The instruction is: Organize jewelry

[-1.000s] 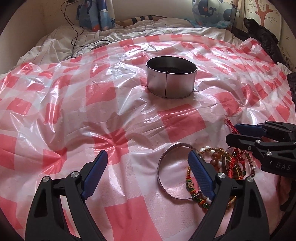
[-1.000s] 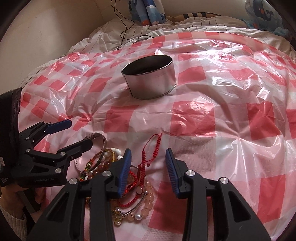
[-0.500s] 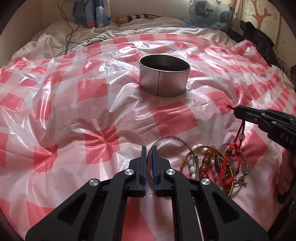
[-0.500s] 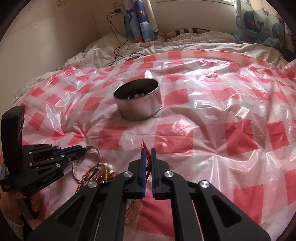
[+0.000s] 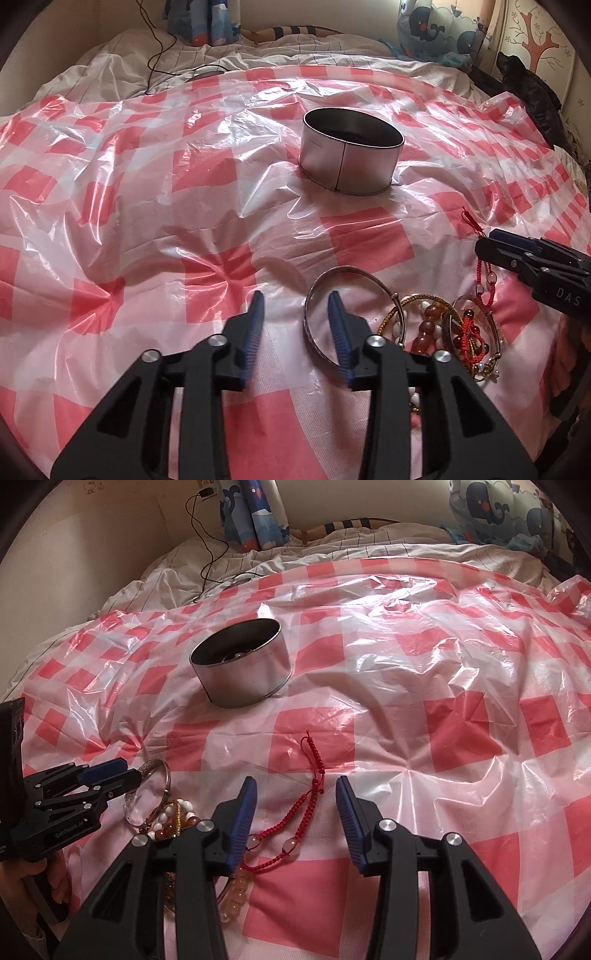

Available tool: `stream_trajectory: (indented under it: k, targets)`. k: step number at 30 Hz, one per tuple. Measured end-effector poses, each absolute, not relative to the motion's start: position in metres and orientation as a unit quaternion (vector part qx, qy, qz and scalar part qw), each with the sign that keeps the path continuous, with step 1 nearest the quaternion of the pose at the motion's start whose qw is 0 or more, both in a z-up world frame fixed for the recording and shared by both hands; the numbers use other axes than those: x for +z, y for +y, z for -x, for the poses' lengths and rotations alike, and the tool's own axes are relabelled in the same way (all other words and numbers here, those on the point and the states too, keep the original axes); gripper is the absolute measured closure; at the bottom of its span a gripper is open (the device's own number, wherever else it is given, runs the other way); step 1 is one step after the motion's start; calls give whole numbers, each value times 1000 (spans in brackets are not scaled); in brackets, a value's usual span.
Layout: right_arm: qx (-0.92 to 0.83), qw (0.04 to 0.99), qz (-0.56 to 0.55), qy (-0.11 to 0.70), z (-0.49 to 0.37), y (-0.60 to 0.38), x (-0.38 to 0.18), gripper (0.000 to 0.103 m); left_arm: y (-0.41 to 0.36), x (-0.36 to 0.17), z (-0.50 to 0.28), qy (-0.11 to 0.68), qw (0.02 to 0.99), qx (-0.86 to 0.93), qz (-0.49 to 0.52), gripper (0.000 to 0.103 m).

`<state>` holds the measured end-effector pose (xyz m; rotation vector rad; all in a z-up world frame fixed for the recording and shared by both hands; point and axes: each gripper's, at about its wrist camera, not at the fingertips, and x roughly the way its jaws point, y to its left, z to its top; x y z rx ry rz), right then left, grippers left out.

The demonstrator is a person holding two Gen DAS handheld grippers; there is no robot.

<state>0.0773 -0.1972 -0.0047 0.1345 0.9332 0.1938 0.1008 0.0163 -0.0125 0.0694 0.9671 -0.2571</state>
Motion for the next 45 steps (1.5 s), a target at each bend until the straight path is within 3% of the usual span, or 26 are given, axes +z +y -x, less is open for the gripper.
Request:
stream_trajectory:
  k: [3,5,7,8,10,14,18,22,23,24,25,26,27,31,33,34,35,37,39,45]
  targets:
    - [89,882,-54,459,-79,-194,-11,59,14,-15,-101,467,874,-125,-39,61]
    - [82,882,-44,462,-79,-193,-13,65,12,-17,-101,470,873,-124,-45,61]
    - [79,882,-34,463,-78,-192,-13,85,11,-18,-101,470,872,-126,-48,63]
    - [81,881,-31,464,-78,-191,-13,91,11,-18,-100,470,872,-131,-47,80]
    - [86,884,-27,459,-76,-189,-10,97,10,-18,-100,472,870,-137,-47,96]
    - [94,899,-30,426,-70,-189,4,98,10,-8,-95,449,881,-142,-48,103]
    - [94,911,-40,399,-68,-194,16,98,17,-1,-96,440,886,-146,-27,103]
    - [87,897,-51,430,-76,-198,6,97,18,-9,-99,459,877,-139,-25,102]
    - [90,893,-58,437,-77,-198,3,93,17,-10,-100,464,873,-145,-21,100]
    - [91,892,-60,439,-78,-198,2,69,16,-11,-100,468,871,-148,-21,97]
    - [88,893,-60,436,-76,-197,2,55,15,-12,-100,469,871,-144,-23,82]
    - [88,896,-57,433,-75,-196,2,55,14,-13,-99,470,871,-139,-27,59]
    - [87,896,-51,433,-74,-194,2,55,12,-13,-98,466,873,-138,-29,52]
    - [73,888,-43,451,-77,-196,-7,55,8,-17,-98,472,869,-146,-33,50]
    - [72,884,-42,459,-78,-196,-11,61,5,-18,-97,471,867,-158,-35,70]
    - [72,885,-39,459,-78,-195,-11,71,4,-18,-97,472,867,-158,-39,86]
    - [73,885,-34,458,-77,-194,-10,77,3,-18,-96,469,867,-159,-43,95]
    - [76,885,-29,458,-76,-193,-10,91,2,-17,-95,468,868,-162,-46,100]
    - [79,887,-26,455,-75,-191,-10,96,2,-15,-94,463,870,-162,-46,101]
    - [80,900,-44,425,-72,-198,5,99,18,3,-93,435,886,-161,0,101]
